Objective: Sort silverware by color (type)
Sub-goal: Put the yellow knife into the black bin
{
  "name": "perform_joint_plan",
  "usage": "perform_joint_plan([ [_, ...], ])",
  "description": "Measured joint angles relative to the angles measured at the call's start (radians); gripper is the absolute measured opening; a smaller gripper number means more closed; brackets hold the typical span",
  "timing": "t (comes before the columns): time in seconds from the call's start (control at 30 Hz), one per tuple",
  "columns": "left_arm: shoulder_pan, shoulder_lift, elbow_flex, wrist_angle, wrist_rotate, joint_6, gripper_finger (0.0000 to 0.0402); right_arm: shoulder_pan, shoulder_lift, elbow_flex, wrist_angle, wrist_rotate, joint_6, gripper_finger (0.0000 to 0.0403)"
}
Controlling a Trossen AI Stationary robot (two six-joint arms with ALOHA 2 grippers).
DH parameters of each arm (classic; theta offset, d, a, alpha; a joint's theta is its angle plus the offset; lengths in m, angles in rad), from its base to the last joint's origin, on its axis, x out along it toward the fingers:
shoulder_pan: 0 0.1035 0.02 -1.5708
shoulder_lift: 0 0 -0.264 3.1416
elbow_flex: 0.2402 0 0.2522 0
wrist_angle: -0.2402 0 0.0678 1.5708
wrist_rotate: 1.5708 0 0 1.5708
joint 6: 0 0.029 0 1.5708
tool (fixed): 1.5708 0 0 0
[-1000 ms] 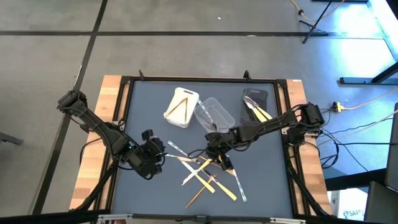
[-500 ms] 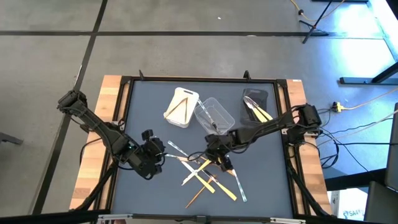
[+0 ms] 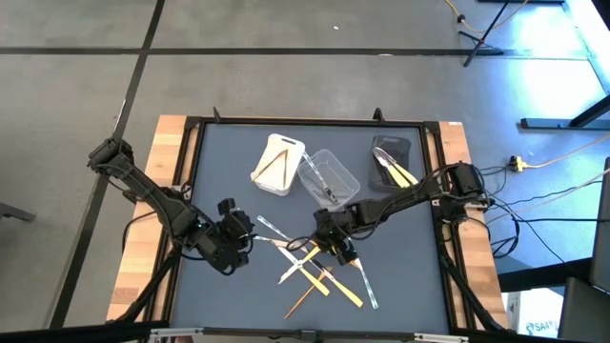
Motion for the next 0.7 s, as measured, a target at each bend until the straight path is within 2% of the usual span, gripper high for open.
perform_joint_plan([
  [0.7,0.000,0.000,0.000,0.000,-0.001,0.000,0.0119,0.000,0.000,0.000,0.004,0.000,-0.017,0.0186],
])
